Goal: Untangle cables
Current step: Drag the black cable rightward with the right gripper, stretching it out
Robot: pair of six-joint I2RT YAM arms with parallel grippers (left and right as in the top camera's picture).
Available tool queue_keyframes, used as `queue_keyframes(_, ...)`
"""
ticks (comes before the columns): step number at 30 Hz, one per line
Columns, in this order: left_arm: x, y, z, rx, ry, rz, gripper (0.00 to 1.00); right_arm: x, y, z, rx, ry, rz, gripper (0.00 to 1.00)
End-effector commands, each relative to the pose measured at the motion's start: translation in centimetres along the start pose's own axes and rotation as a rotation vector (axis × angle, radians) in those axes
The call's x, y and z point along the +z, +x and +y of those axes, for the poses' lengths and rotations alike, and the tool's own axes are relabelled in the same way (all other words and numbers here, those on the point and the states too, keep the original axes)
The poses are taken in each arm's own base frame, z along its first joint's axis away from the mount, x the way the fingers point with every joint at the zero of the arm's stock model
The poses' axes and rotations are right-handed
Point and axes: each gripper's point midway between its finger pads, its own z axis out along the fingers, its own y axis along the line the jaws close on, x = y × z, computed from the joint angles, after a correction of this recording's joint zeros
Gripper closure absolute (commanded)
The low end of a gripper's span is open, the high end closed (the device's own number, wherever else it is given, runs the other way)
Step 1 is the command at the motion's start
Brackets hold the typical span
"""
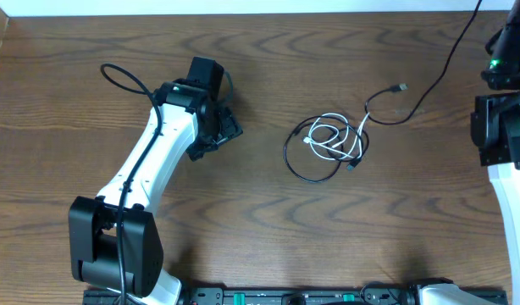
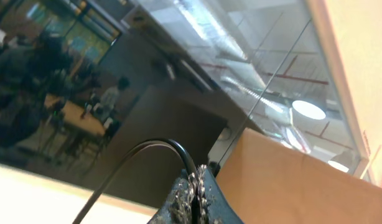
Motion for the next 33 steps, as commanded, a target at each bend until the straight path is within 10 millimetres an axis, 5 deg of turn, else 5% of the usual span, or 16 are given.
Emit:
queue_keyframes(1, 0.6, 0.4, 0.4, -0.007, -0.020, 0.019, 0.22, -0.1, 0.5, -0.3, 0.142, -0.009, 0.028, 0.99)
queue_keyframes(6, 0.6, 0.3, 0.3, -0.006, -0.016, 0.015, 0.22, -1.4, 2.4, 5.7, 0.417, -0.231, 0.156, 0.99)
queue_keyframes(9, 0.6, 0.3, 0.3, -0.006, -0.016, 0.015, 0.22, -5.2, 2.7, 12.8, 0.596, -0.559, 0.284, 0.99)
queue_keyframes(12, 0.6, 0.3, 0.3, -0.007, -0.017, 0.016, 0.22, -8.4, 4.3, 16.2, 0.598, -0.736, 0.414, 0.99)
queue_keyframes(14, 0.6, 0.3, 0.3, -0.006, -0.017, 0.016, 0.22, -9.1, 6.8, 16.3, 0.542, -0.702, 0.519, 0.99)
queue_keyframes(16, 0.6, 0.3, 0.3, -0.006, -0.017, 0.016, 0.22, -8.8, 10.7, 14.3, 0.438, -0.532, 0.646, 0.99)
queue_keyframes(18, 0.6, 0.3, 0.3, -0.006, -0.017, 0.015, 0.22, -8.2, 14.7, 9.7, 0.305, -0.250, 0.756, 0.99)
queue_keyframes(22, 0.6, 0.3, 0.3, -0.006, -0.017, 0.015, 0.22, -7.8, 18.1, 3.1, 0.189, 0.074, 0.840, 0.99)
queue_keyframes(26, 0.6, 0.3, 0.3, -0.007, -0.017, 0.016, 0.22, -7.7, 21.2, -0.2, 0.269, 0.231, 0.891, 0.99)
queue_keyframes(29, 0.6, 0.3, 0.3, -0.007, -0.017, 0.016, 0.22, -7.9, 23.1, 0.8, 0.396, 0.212, 0.938, 0.98)
queue_keyframes(33, 0.6, 0.4, 0.4, -0.007, -0.019, 0.018, 0.22, -8.5, 23.9, 6.8, 0.529, -0.088, 1.013, 0.66)
